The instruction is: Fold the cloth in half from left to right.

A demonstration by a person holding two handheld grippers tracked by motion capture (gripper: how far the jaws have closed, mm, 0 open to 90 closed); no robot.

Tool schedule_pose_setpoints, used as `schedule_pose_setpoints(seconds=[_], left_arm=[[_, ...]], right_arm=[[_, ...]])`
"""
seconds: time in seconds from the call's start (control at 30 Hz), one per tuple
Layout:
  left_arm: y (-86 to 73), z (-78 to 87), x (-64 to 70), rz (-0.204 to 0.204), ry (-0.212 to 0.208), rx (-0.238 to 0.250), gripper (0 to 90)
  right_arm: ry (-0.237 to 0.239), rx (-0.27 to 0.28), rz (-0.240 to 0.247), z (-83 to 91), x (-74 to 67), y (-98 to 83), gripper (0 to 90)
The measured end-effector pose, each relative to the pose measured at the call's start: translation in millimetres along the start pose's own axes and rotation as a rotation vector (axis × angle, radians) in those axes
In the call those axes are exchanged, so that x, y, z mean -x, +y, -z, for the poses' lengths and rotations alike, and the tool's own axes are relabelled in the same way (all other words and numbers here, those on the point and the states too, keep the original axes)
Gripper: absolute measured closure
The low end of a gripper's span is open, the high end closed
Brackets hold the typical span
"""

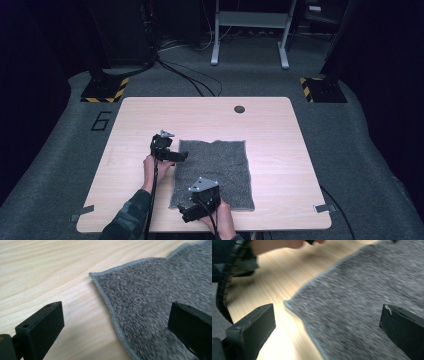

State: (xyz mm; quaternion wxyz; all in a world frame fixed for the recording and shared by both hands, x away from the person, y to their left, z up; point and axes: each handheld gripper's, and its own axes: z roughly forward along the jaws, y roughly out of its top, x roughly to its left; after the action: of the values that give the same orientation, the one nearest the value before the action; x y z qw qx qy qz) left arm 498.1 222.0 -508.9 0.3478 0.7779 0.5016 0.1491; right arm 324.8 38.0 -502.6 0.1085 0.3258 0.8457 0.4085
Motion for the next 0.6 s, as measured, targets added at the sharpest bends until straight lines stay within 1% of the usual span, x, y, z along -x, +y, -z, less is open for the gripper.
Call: schedule_pose_setpoints(seconds=[0.03,0.07,0.1,0.13,0.17,0.2,0.23,0.27,0.3,0.33,0.37,0.4,0.43,0.47,0.5,0.53,0.57,0.6], left_arm=[[0.2,-3.5,0.2,0.012,0.002,0.002,0.7],[1.8,-10.3,0.7,0.012,0.006,-0.014,1.0],[1.8,-10.3,0.7,0.012,0.006,-0.014,1.1],[2.7,-13.5,1.2,0.015,0.008,-0.023,1.1],[4.1,-16.1,0.9,-0.001,0.013,-0.030,1.6],[4.8,-19.3,2.7,0.012,0.015,-0.019,2.1],[5.9,-20.5,3.6,0.004,0.020,-0.031,2.3],[7.2,-22.5,5.8,-0.004,0.028,-0.029,2.8],[8.3,-22.9,6.4,-0.014,0.025,-0.036,3.1],[9.0,-24.0,8.3,-0.016,0.027,-0.034,3.5],[9.5,-24.3,10.0,-0.021,0.037,-0.035,5.0],[9.6,-24.3,11.3,-0.028,0.038,-0.036,7.0],[9.1,-24.9,12.0,-0.029,0.043,-0.025,9.1],[8.7,-24.3,12.8,-0.030,0.053,-0.024,10.3],[7.3,-24.7,14.0,-0.031,0.062,-0.006,12.6],[6.9,-24.5,14.9,-0.035,0.074,-0.007,14.9],[6.4,-24.2,16.0,-0.043,0.090,-0.006,16.6],[5.7,-24.0,17.2,-0.043,0.106,-0.004,19.6]], right_arm=[[-0.001,-0.001,0.011,-2.3,-2.6,1.0,0.0],[-0.009,-0.010,0.014,-9.2,-10.6,3.3,0.0],[-0.009,-0.010,0.014,-9.2,-10.6,3.3,0.0],[-0.007,-0.007,0.019,-12.5,-13.6,3.9,0.4],[0.006,-0.005,0.022,-15.6,-16.5,4.7,1.3],[0.005,-0.006,0.026,-18.6,-19.9,5.0,2.1],[0.003,-0.008,0.032,-21.4,-22.8,5.2,2.4],[0.001,-0.012,0.035,-24.3,-24.8,5.4,2.9],[0.002,-0.017,0.044,-27.1,-25.8,5.3,5.0],[-0.001,-0.018,0.035,-28.5,-27.2,5.1,6.2],[-0.011,-0.016,0.045,-30.0,-27.7,4.7,8.5],[-0.027,-0.013,0.034,-31.1,-29.6,4.1,12.9],[-0.042,-0.020,0.033,-32.6,-31.1,3.4,15.5],[-0.043,-0.018,0.031,-33.7,-31.4,2.8,18.9],[-0.037,-0.022,0.030,-34.4,-31.1,2.0,24.9],[-0.066,-0.029,0.032,-35.8,-32.3,1.1,30.3],[-0.077,-0.029,0.019,-37.4,-34.0,0.4,34.0],[-0.080,-0.031,0.031,-39.5,-33.2,-0.5,38.2]])
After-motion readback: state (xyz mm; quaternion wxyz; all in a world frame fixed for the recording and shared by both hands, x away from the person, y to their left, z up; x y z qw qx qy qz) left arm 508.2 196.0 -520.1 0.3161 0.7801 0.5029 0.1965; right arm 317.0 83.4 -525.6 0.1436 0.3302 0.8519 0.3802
